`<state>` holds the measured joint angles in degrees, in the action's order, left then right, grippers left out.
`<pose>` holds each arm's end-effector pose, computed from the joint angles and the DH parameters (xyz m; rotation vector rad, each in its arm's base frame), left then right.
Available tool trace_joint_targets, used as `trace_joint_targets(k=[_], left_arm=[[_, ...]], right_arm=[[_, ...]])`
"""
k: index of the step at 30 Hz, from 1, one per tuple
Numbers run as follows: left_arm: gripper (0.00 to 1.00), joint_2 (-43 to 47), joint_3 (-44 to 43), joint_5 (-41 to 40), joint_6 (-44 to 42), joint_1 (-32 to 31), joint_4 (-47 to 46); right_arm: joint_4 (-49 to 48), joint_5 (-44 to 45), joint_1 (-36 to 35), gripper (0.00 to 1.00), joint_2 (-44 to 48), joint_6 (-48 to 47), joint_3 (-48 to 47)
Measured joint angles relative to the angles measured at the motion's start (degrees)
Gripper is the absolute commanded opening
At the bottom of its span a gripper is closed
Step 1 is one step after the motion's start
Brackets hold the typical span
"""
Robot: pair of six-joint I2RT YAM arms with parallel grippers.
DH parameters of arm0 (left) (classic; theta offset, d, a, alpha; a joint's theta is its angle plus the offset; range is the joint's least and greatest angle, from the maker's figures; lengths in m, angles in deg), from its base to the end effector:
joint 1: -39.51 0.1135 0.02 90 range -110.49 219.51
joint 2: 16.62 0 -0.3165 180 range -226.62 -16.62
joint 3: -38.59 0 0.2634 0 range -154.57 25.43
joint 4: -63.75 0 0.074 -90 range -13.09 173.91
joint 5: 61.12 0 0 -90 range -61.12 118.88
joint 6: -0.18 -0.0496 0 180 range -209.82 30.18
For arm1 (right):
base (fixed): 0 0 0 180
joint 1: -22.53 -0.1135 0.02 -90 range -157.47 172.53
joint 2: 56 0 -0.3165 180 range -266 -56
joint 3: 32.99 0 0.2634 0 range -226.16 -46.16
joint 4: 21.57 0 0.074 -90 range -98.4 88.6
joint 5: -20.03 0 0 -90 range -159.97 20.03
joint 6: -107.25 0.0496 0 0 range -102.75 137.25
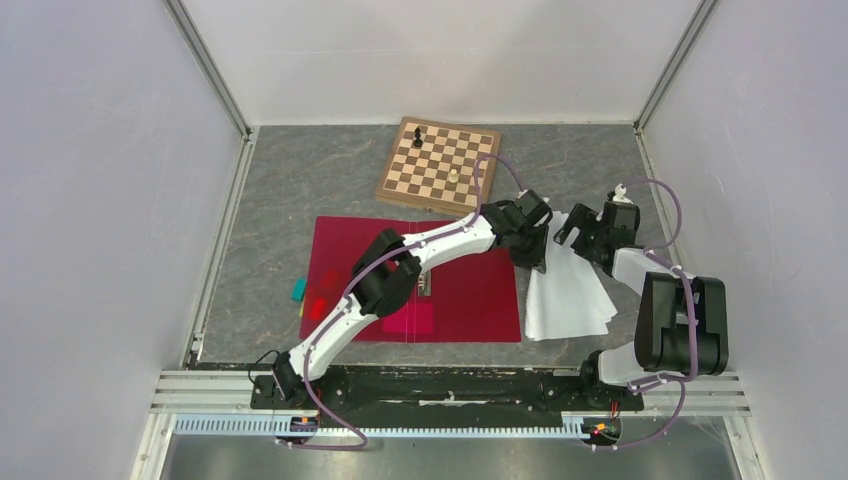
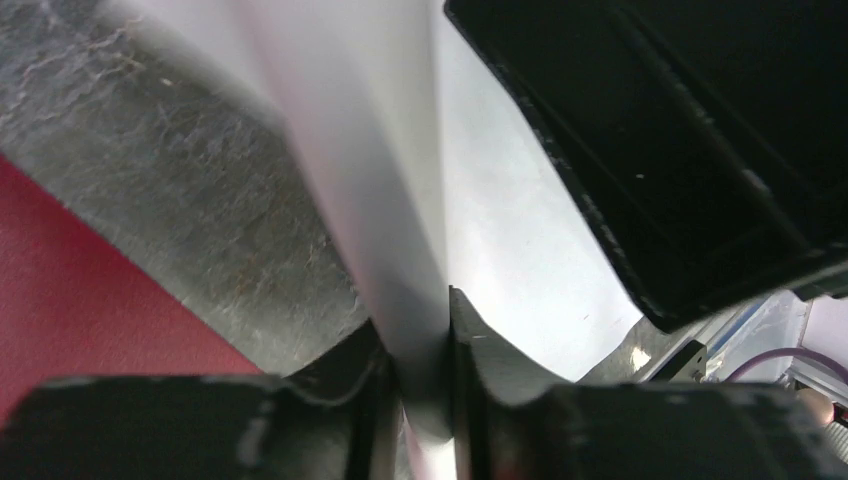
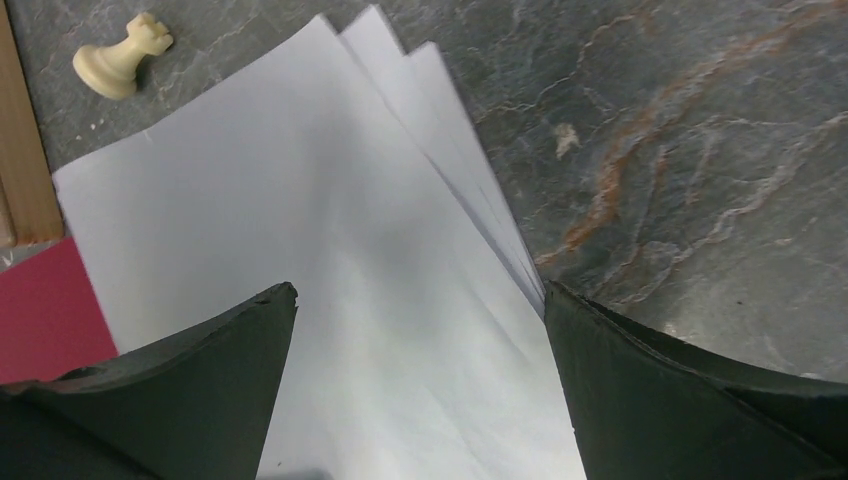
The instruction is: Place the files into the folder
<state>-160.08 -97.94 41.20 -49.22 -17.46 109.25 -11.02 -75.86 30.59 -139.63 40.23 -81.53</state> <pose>0.3239 -0.5175 0.1731 0.4875 2.6858 -0.8919 0.2845 -0.0352 0.1884 0.5876 2.3020 0.2469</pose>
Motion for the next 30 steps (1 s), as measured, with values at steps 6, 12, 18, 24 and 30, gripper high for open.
trace_joint_targets(k=[6,12,18,24,30], left_arm=[[0.02,4.0,2.5,-0.9,-1.6,0.2,1.9],[0.02,14.9,12.9,1.2,-5.7,2.6,2.6],[0.02,29.4,23.8,7.8,-11.8,10.0,2.1],[0.02,44.3,28.7,13.9,-18.6,15.5,1.9],[0.02,55.5,29.1,21.0,-22.5,17.8,1.8]], right_arm=[[0.2,-3.1,-1.2,0.98,1.1,-0.2,0.7],[-1.4,-13.4,-1.5,0.98,7.2,-0.5,5.7],[-13.4,-27.4,-1.6,0.98,12.9,3.0,7.5],[-29.3,-38.7,-3.1,0.98,13.4,10.3,6.5],[-48.5,-45.8,-8.0,0.98,13.2,20.4,2.6]])
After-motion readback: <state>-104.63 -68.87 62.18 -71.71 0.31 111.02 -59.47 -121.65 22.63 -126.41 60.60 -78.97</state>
